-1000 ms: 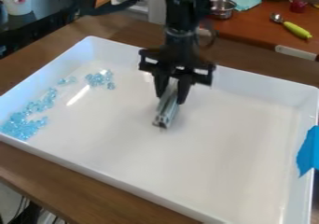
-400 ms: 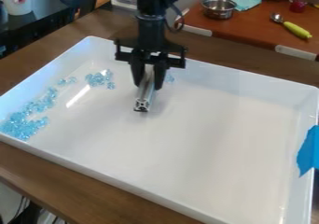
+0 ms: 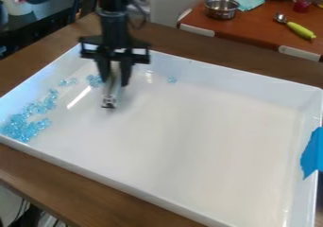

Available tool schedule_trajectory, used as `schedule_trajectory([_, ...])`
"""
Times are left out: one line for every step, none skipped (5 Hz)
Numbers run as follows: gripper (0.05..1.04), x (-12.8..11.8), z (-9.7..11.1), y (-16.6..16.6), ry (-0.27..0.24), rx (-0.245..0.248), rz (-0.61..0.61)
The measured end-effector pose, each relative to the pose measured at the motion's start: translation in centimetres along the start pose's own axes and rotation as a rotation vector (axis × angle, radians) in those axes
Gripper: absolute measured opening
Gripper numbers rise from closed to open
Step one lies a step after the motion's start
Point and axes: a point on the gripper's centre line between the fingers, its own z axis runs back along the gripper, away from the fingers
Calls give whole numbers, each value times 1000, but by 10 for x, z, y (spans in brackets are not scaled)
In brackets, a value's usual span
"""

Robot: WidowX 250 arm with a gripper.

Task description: Sweep into pile

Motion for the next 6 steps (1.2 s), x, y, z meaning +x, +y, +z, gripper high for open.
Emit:
schedule_trajectory([372, -6, -2, 21, -13, 16, 11])
schedule_trajectory([372, -18, 2, 34, 2, 3, 22])
schedule_trajectory([372, -22, 26, 24, -48, -75, 14])
schedule_trajectory([372, -27, 41, 2, -68, -151, -17])
schedule_trajectory([372, -34, 49, -29, -58, -195, -60])
schedule_trajectory([372, -30, 43, -59, -34, -196, -131])
